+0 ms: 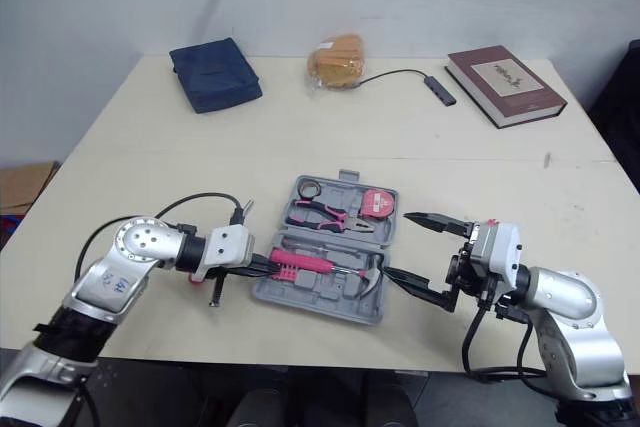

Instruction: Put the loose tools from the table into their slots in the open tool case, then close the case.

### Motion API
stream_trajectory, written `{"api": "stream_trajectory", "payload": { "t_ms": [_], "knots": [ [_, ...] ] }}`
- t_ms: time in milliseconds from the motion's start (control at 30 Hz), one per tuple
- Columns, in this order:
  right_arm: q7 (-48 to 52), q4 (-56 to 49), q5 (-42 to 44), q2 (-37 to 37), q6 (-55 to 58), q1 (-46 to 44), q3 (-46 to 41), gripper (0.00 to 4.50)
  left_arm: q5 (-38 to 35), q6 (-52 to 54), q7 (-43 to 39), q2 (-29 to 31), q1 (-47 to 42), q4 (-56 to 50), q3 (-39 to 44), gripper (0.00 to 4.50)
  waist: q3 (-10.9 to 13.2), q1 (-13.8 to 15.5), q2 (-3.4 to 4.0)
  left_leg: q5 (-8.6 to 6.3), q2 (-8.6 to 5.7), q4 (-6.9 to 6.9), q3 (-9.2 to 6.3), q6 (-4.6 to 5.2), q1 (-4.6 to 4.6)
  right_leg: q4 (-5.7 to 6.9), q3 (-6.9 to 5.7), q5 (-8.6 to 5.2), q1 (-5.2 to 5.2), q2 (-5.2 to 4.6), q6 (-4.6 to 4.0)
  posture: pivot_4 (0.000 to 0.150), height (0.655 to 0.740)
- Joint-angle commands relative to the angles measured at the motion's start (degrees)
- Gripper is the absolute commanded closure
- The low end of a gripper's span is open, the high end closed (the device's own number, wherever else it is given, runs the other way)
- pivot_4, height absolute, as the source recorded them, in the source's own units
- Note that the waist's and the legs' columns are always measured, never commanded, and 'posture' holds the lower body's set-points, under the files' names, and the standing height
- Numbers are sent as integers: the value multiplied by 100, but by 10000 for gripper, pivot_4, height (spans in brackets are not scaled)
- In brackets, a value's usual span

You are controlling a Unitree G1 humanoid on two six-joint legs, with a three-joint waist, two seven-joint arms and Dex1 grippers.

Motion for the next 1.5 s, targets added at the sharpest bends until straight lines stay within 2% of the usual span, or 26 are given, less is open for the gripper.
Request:
{"api": "stream_trajectory", "payload": {
  "t_ms": [33,100,200,367,567,700,833,933,967,1000,1033,1133,1233,1333,1433,1500],
  "knots": [
    [-69,46,-22,-111,-215,189,-563,0,-737,-402,45,-170,193,103,759,42445,6,2,-9,0,0,3,-3,0,-11,0,-2,0,-6,-1,0,1500,7400],
    [-87,252,-85,-121,-389,371,-898,0,-1235,-552,74,-200,360,132,1379,36800,10,0,-17,-1,1,12,-10,1,-42,0,-9,1,-28,-3,1,1500,7400],
    [-132,725,-231,-92,-774,678,-1437,0,-1628,-640,163,-37,676,225,2210,23474,16,-15,-26,-1,5,19,-17,1,-61,0,-17,2,-45,-2,3,1500,7400],
    [-394,1592,-383,17,-1377,1021,-2247,0,-1840,-617,605,245,1279,692,3467,521,17,-65,-23,-1,5,15,-10,0,-48,1,-12,2,-36,-2,2,1500,7400],
    [-662,2353,-510,54,-1837,1318,-2776,0,-1882,-668,1050,322,2011,915,4397,188,21,-107,-27,-5,7,4,-13,-4,-49,-9,-14,1,-37,-9,1,1500,7400],
    [-1296,3693,-889,-27,-2395,1795,-3569,0,-1842,-843,1571,202,3026,1399,5476,188,20,-151,-27,-10,6,-14,-12,-8,-44,-21,-12,-1,-37,-19,-3,1500,7400],
    [-1346,4072,-849,-42,-2609,1926,-3669,0,-2035,-718,1870,14,3466,1140,5869,188,21,-156,-31,-8,7,-69,-10,-16,-27,-45,-14,-11,-37,-22,-20,1500,7400],
    [-1408,4255,-804,-23,-2716,1884,-3672,0,-2100,-646,1946,-62,3622,956,5910,188,21,-163,-32,-14,8,-67,-6,-43,-3,-43,-6,-12,-14,-25,-28,1500,7400],
    [-1403,4285,-778,-5,-2704,1877,-3651,0,-2111,-633,1949,-72,3658,899,5895,188,20,-161,-33,-14,8,-69,-4,-46,13,-43,-2,-22,-2,-25,-49,1500,7400],
    [-1400,4304,-756,6,-2694,1872,-3635,0,-2120,-620,1953,-79,3684,856,5883,188,20,-161,-32,-14,8,-73,-1,-47,28,-43,1,-59,8,-24,-117,1500,7400],
    [-1367,4305,-758,20,-2710,1873,-3582,0,-2128,-606,1934,-71,3704,801,5853,188,20,-162,-31,-14,8,-75,3,-47,32,-41,4,-61,10,-24,-120,1500,7400],
    [-1381,4212,-715,34,-2516,1681,-3381,0,-2229,-448,1948,-37,3587,493,5707,188,22,-161,-35,-12,9,-79,8,-43,31,-34,6,-60,1,-21,-116,1500,7400],
    [-1895,4001,-851,-202,-1110,1415,-3017,0,-2303,-255,1929,18,3356,148,5478,188,22,-165,-42,-14,10,-74,7,-48,29,-33,5,-32,1,-22,-67,1500,7400],
    [-1842,3553,-756,-247,-827,1109,-2780,0,-2585,277,1800,118,3143,-283,5160,188,22,-164,-25,-14,8,-77,8,-47,27,-33,9,-44,-4,-26,-90,1500,7400],
    [-1561,3250,-769,-354,-568,813,-2422,0,-2795,602,1567,242,2839,-754,4716,188,25,-164,-21,-6,13,-81,7,-37,27,-24,3,-19,-11,-19,-43,1500,7400],
    [-1280,3203,-838,-458,-521,627,-2141,0,-2911,713,1439,274,2579,-972,4453,188,25,-163,-22,-3,18,-80,5,-37,23,-25,1,-18,-13,-13,-42,1500,7400]
  ]
}}
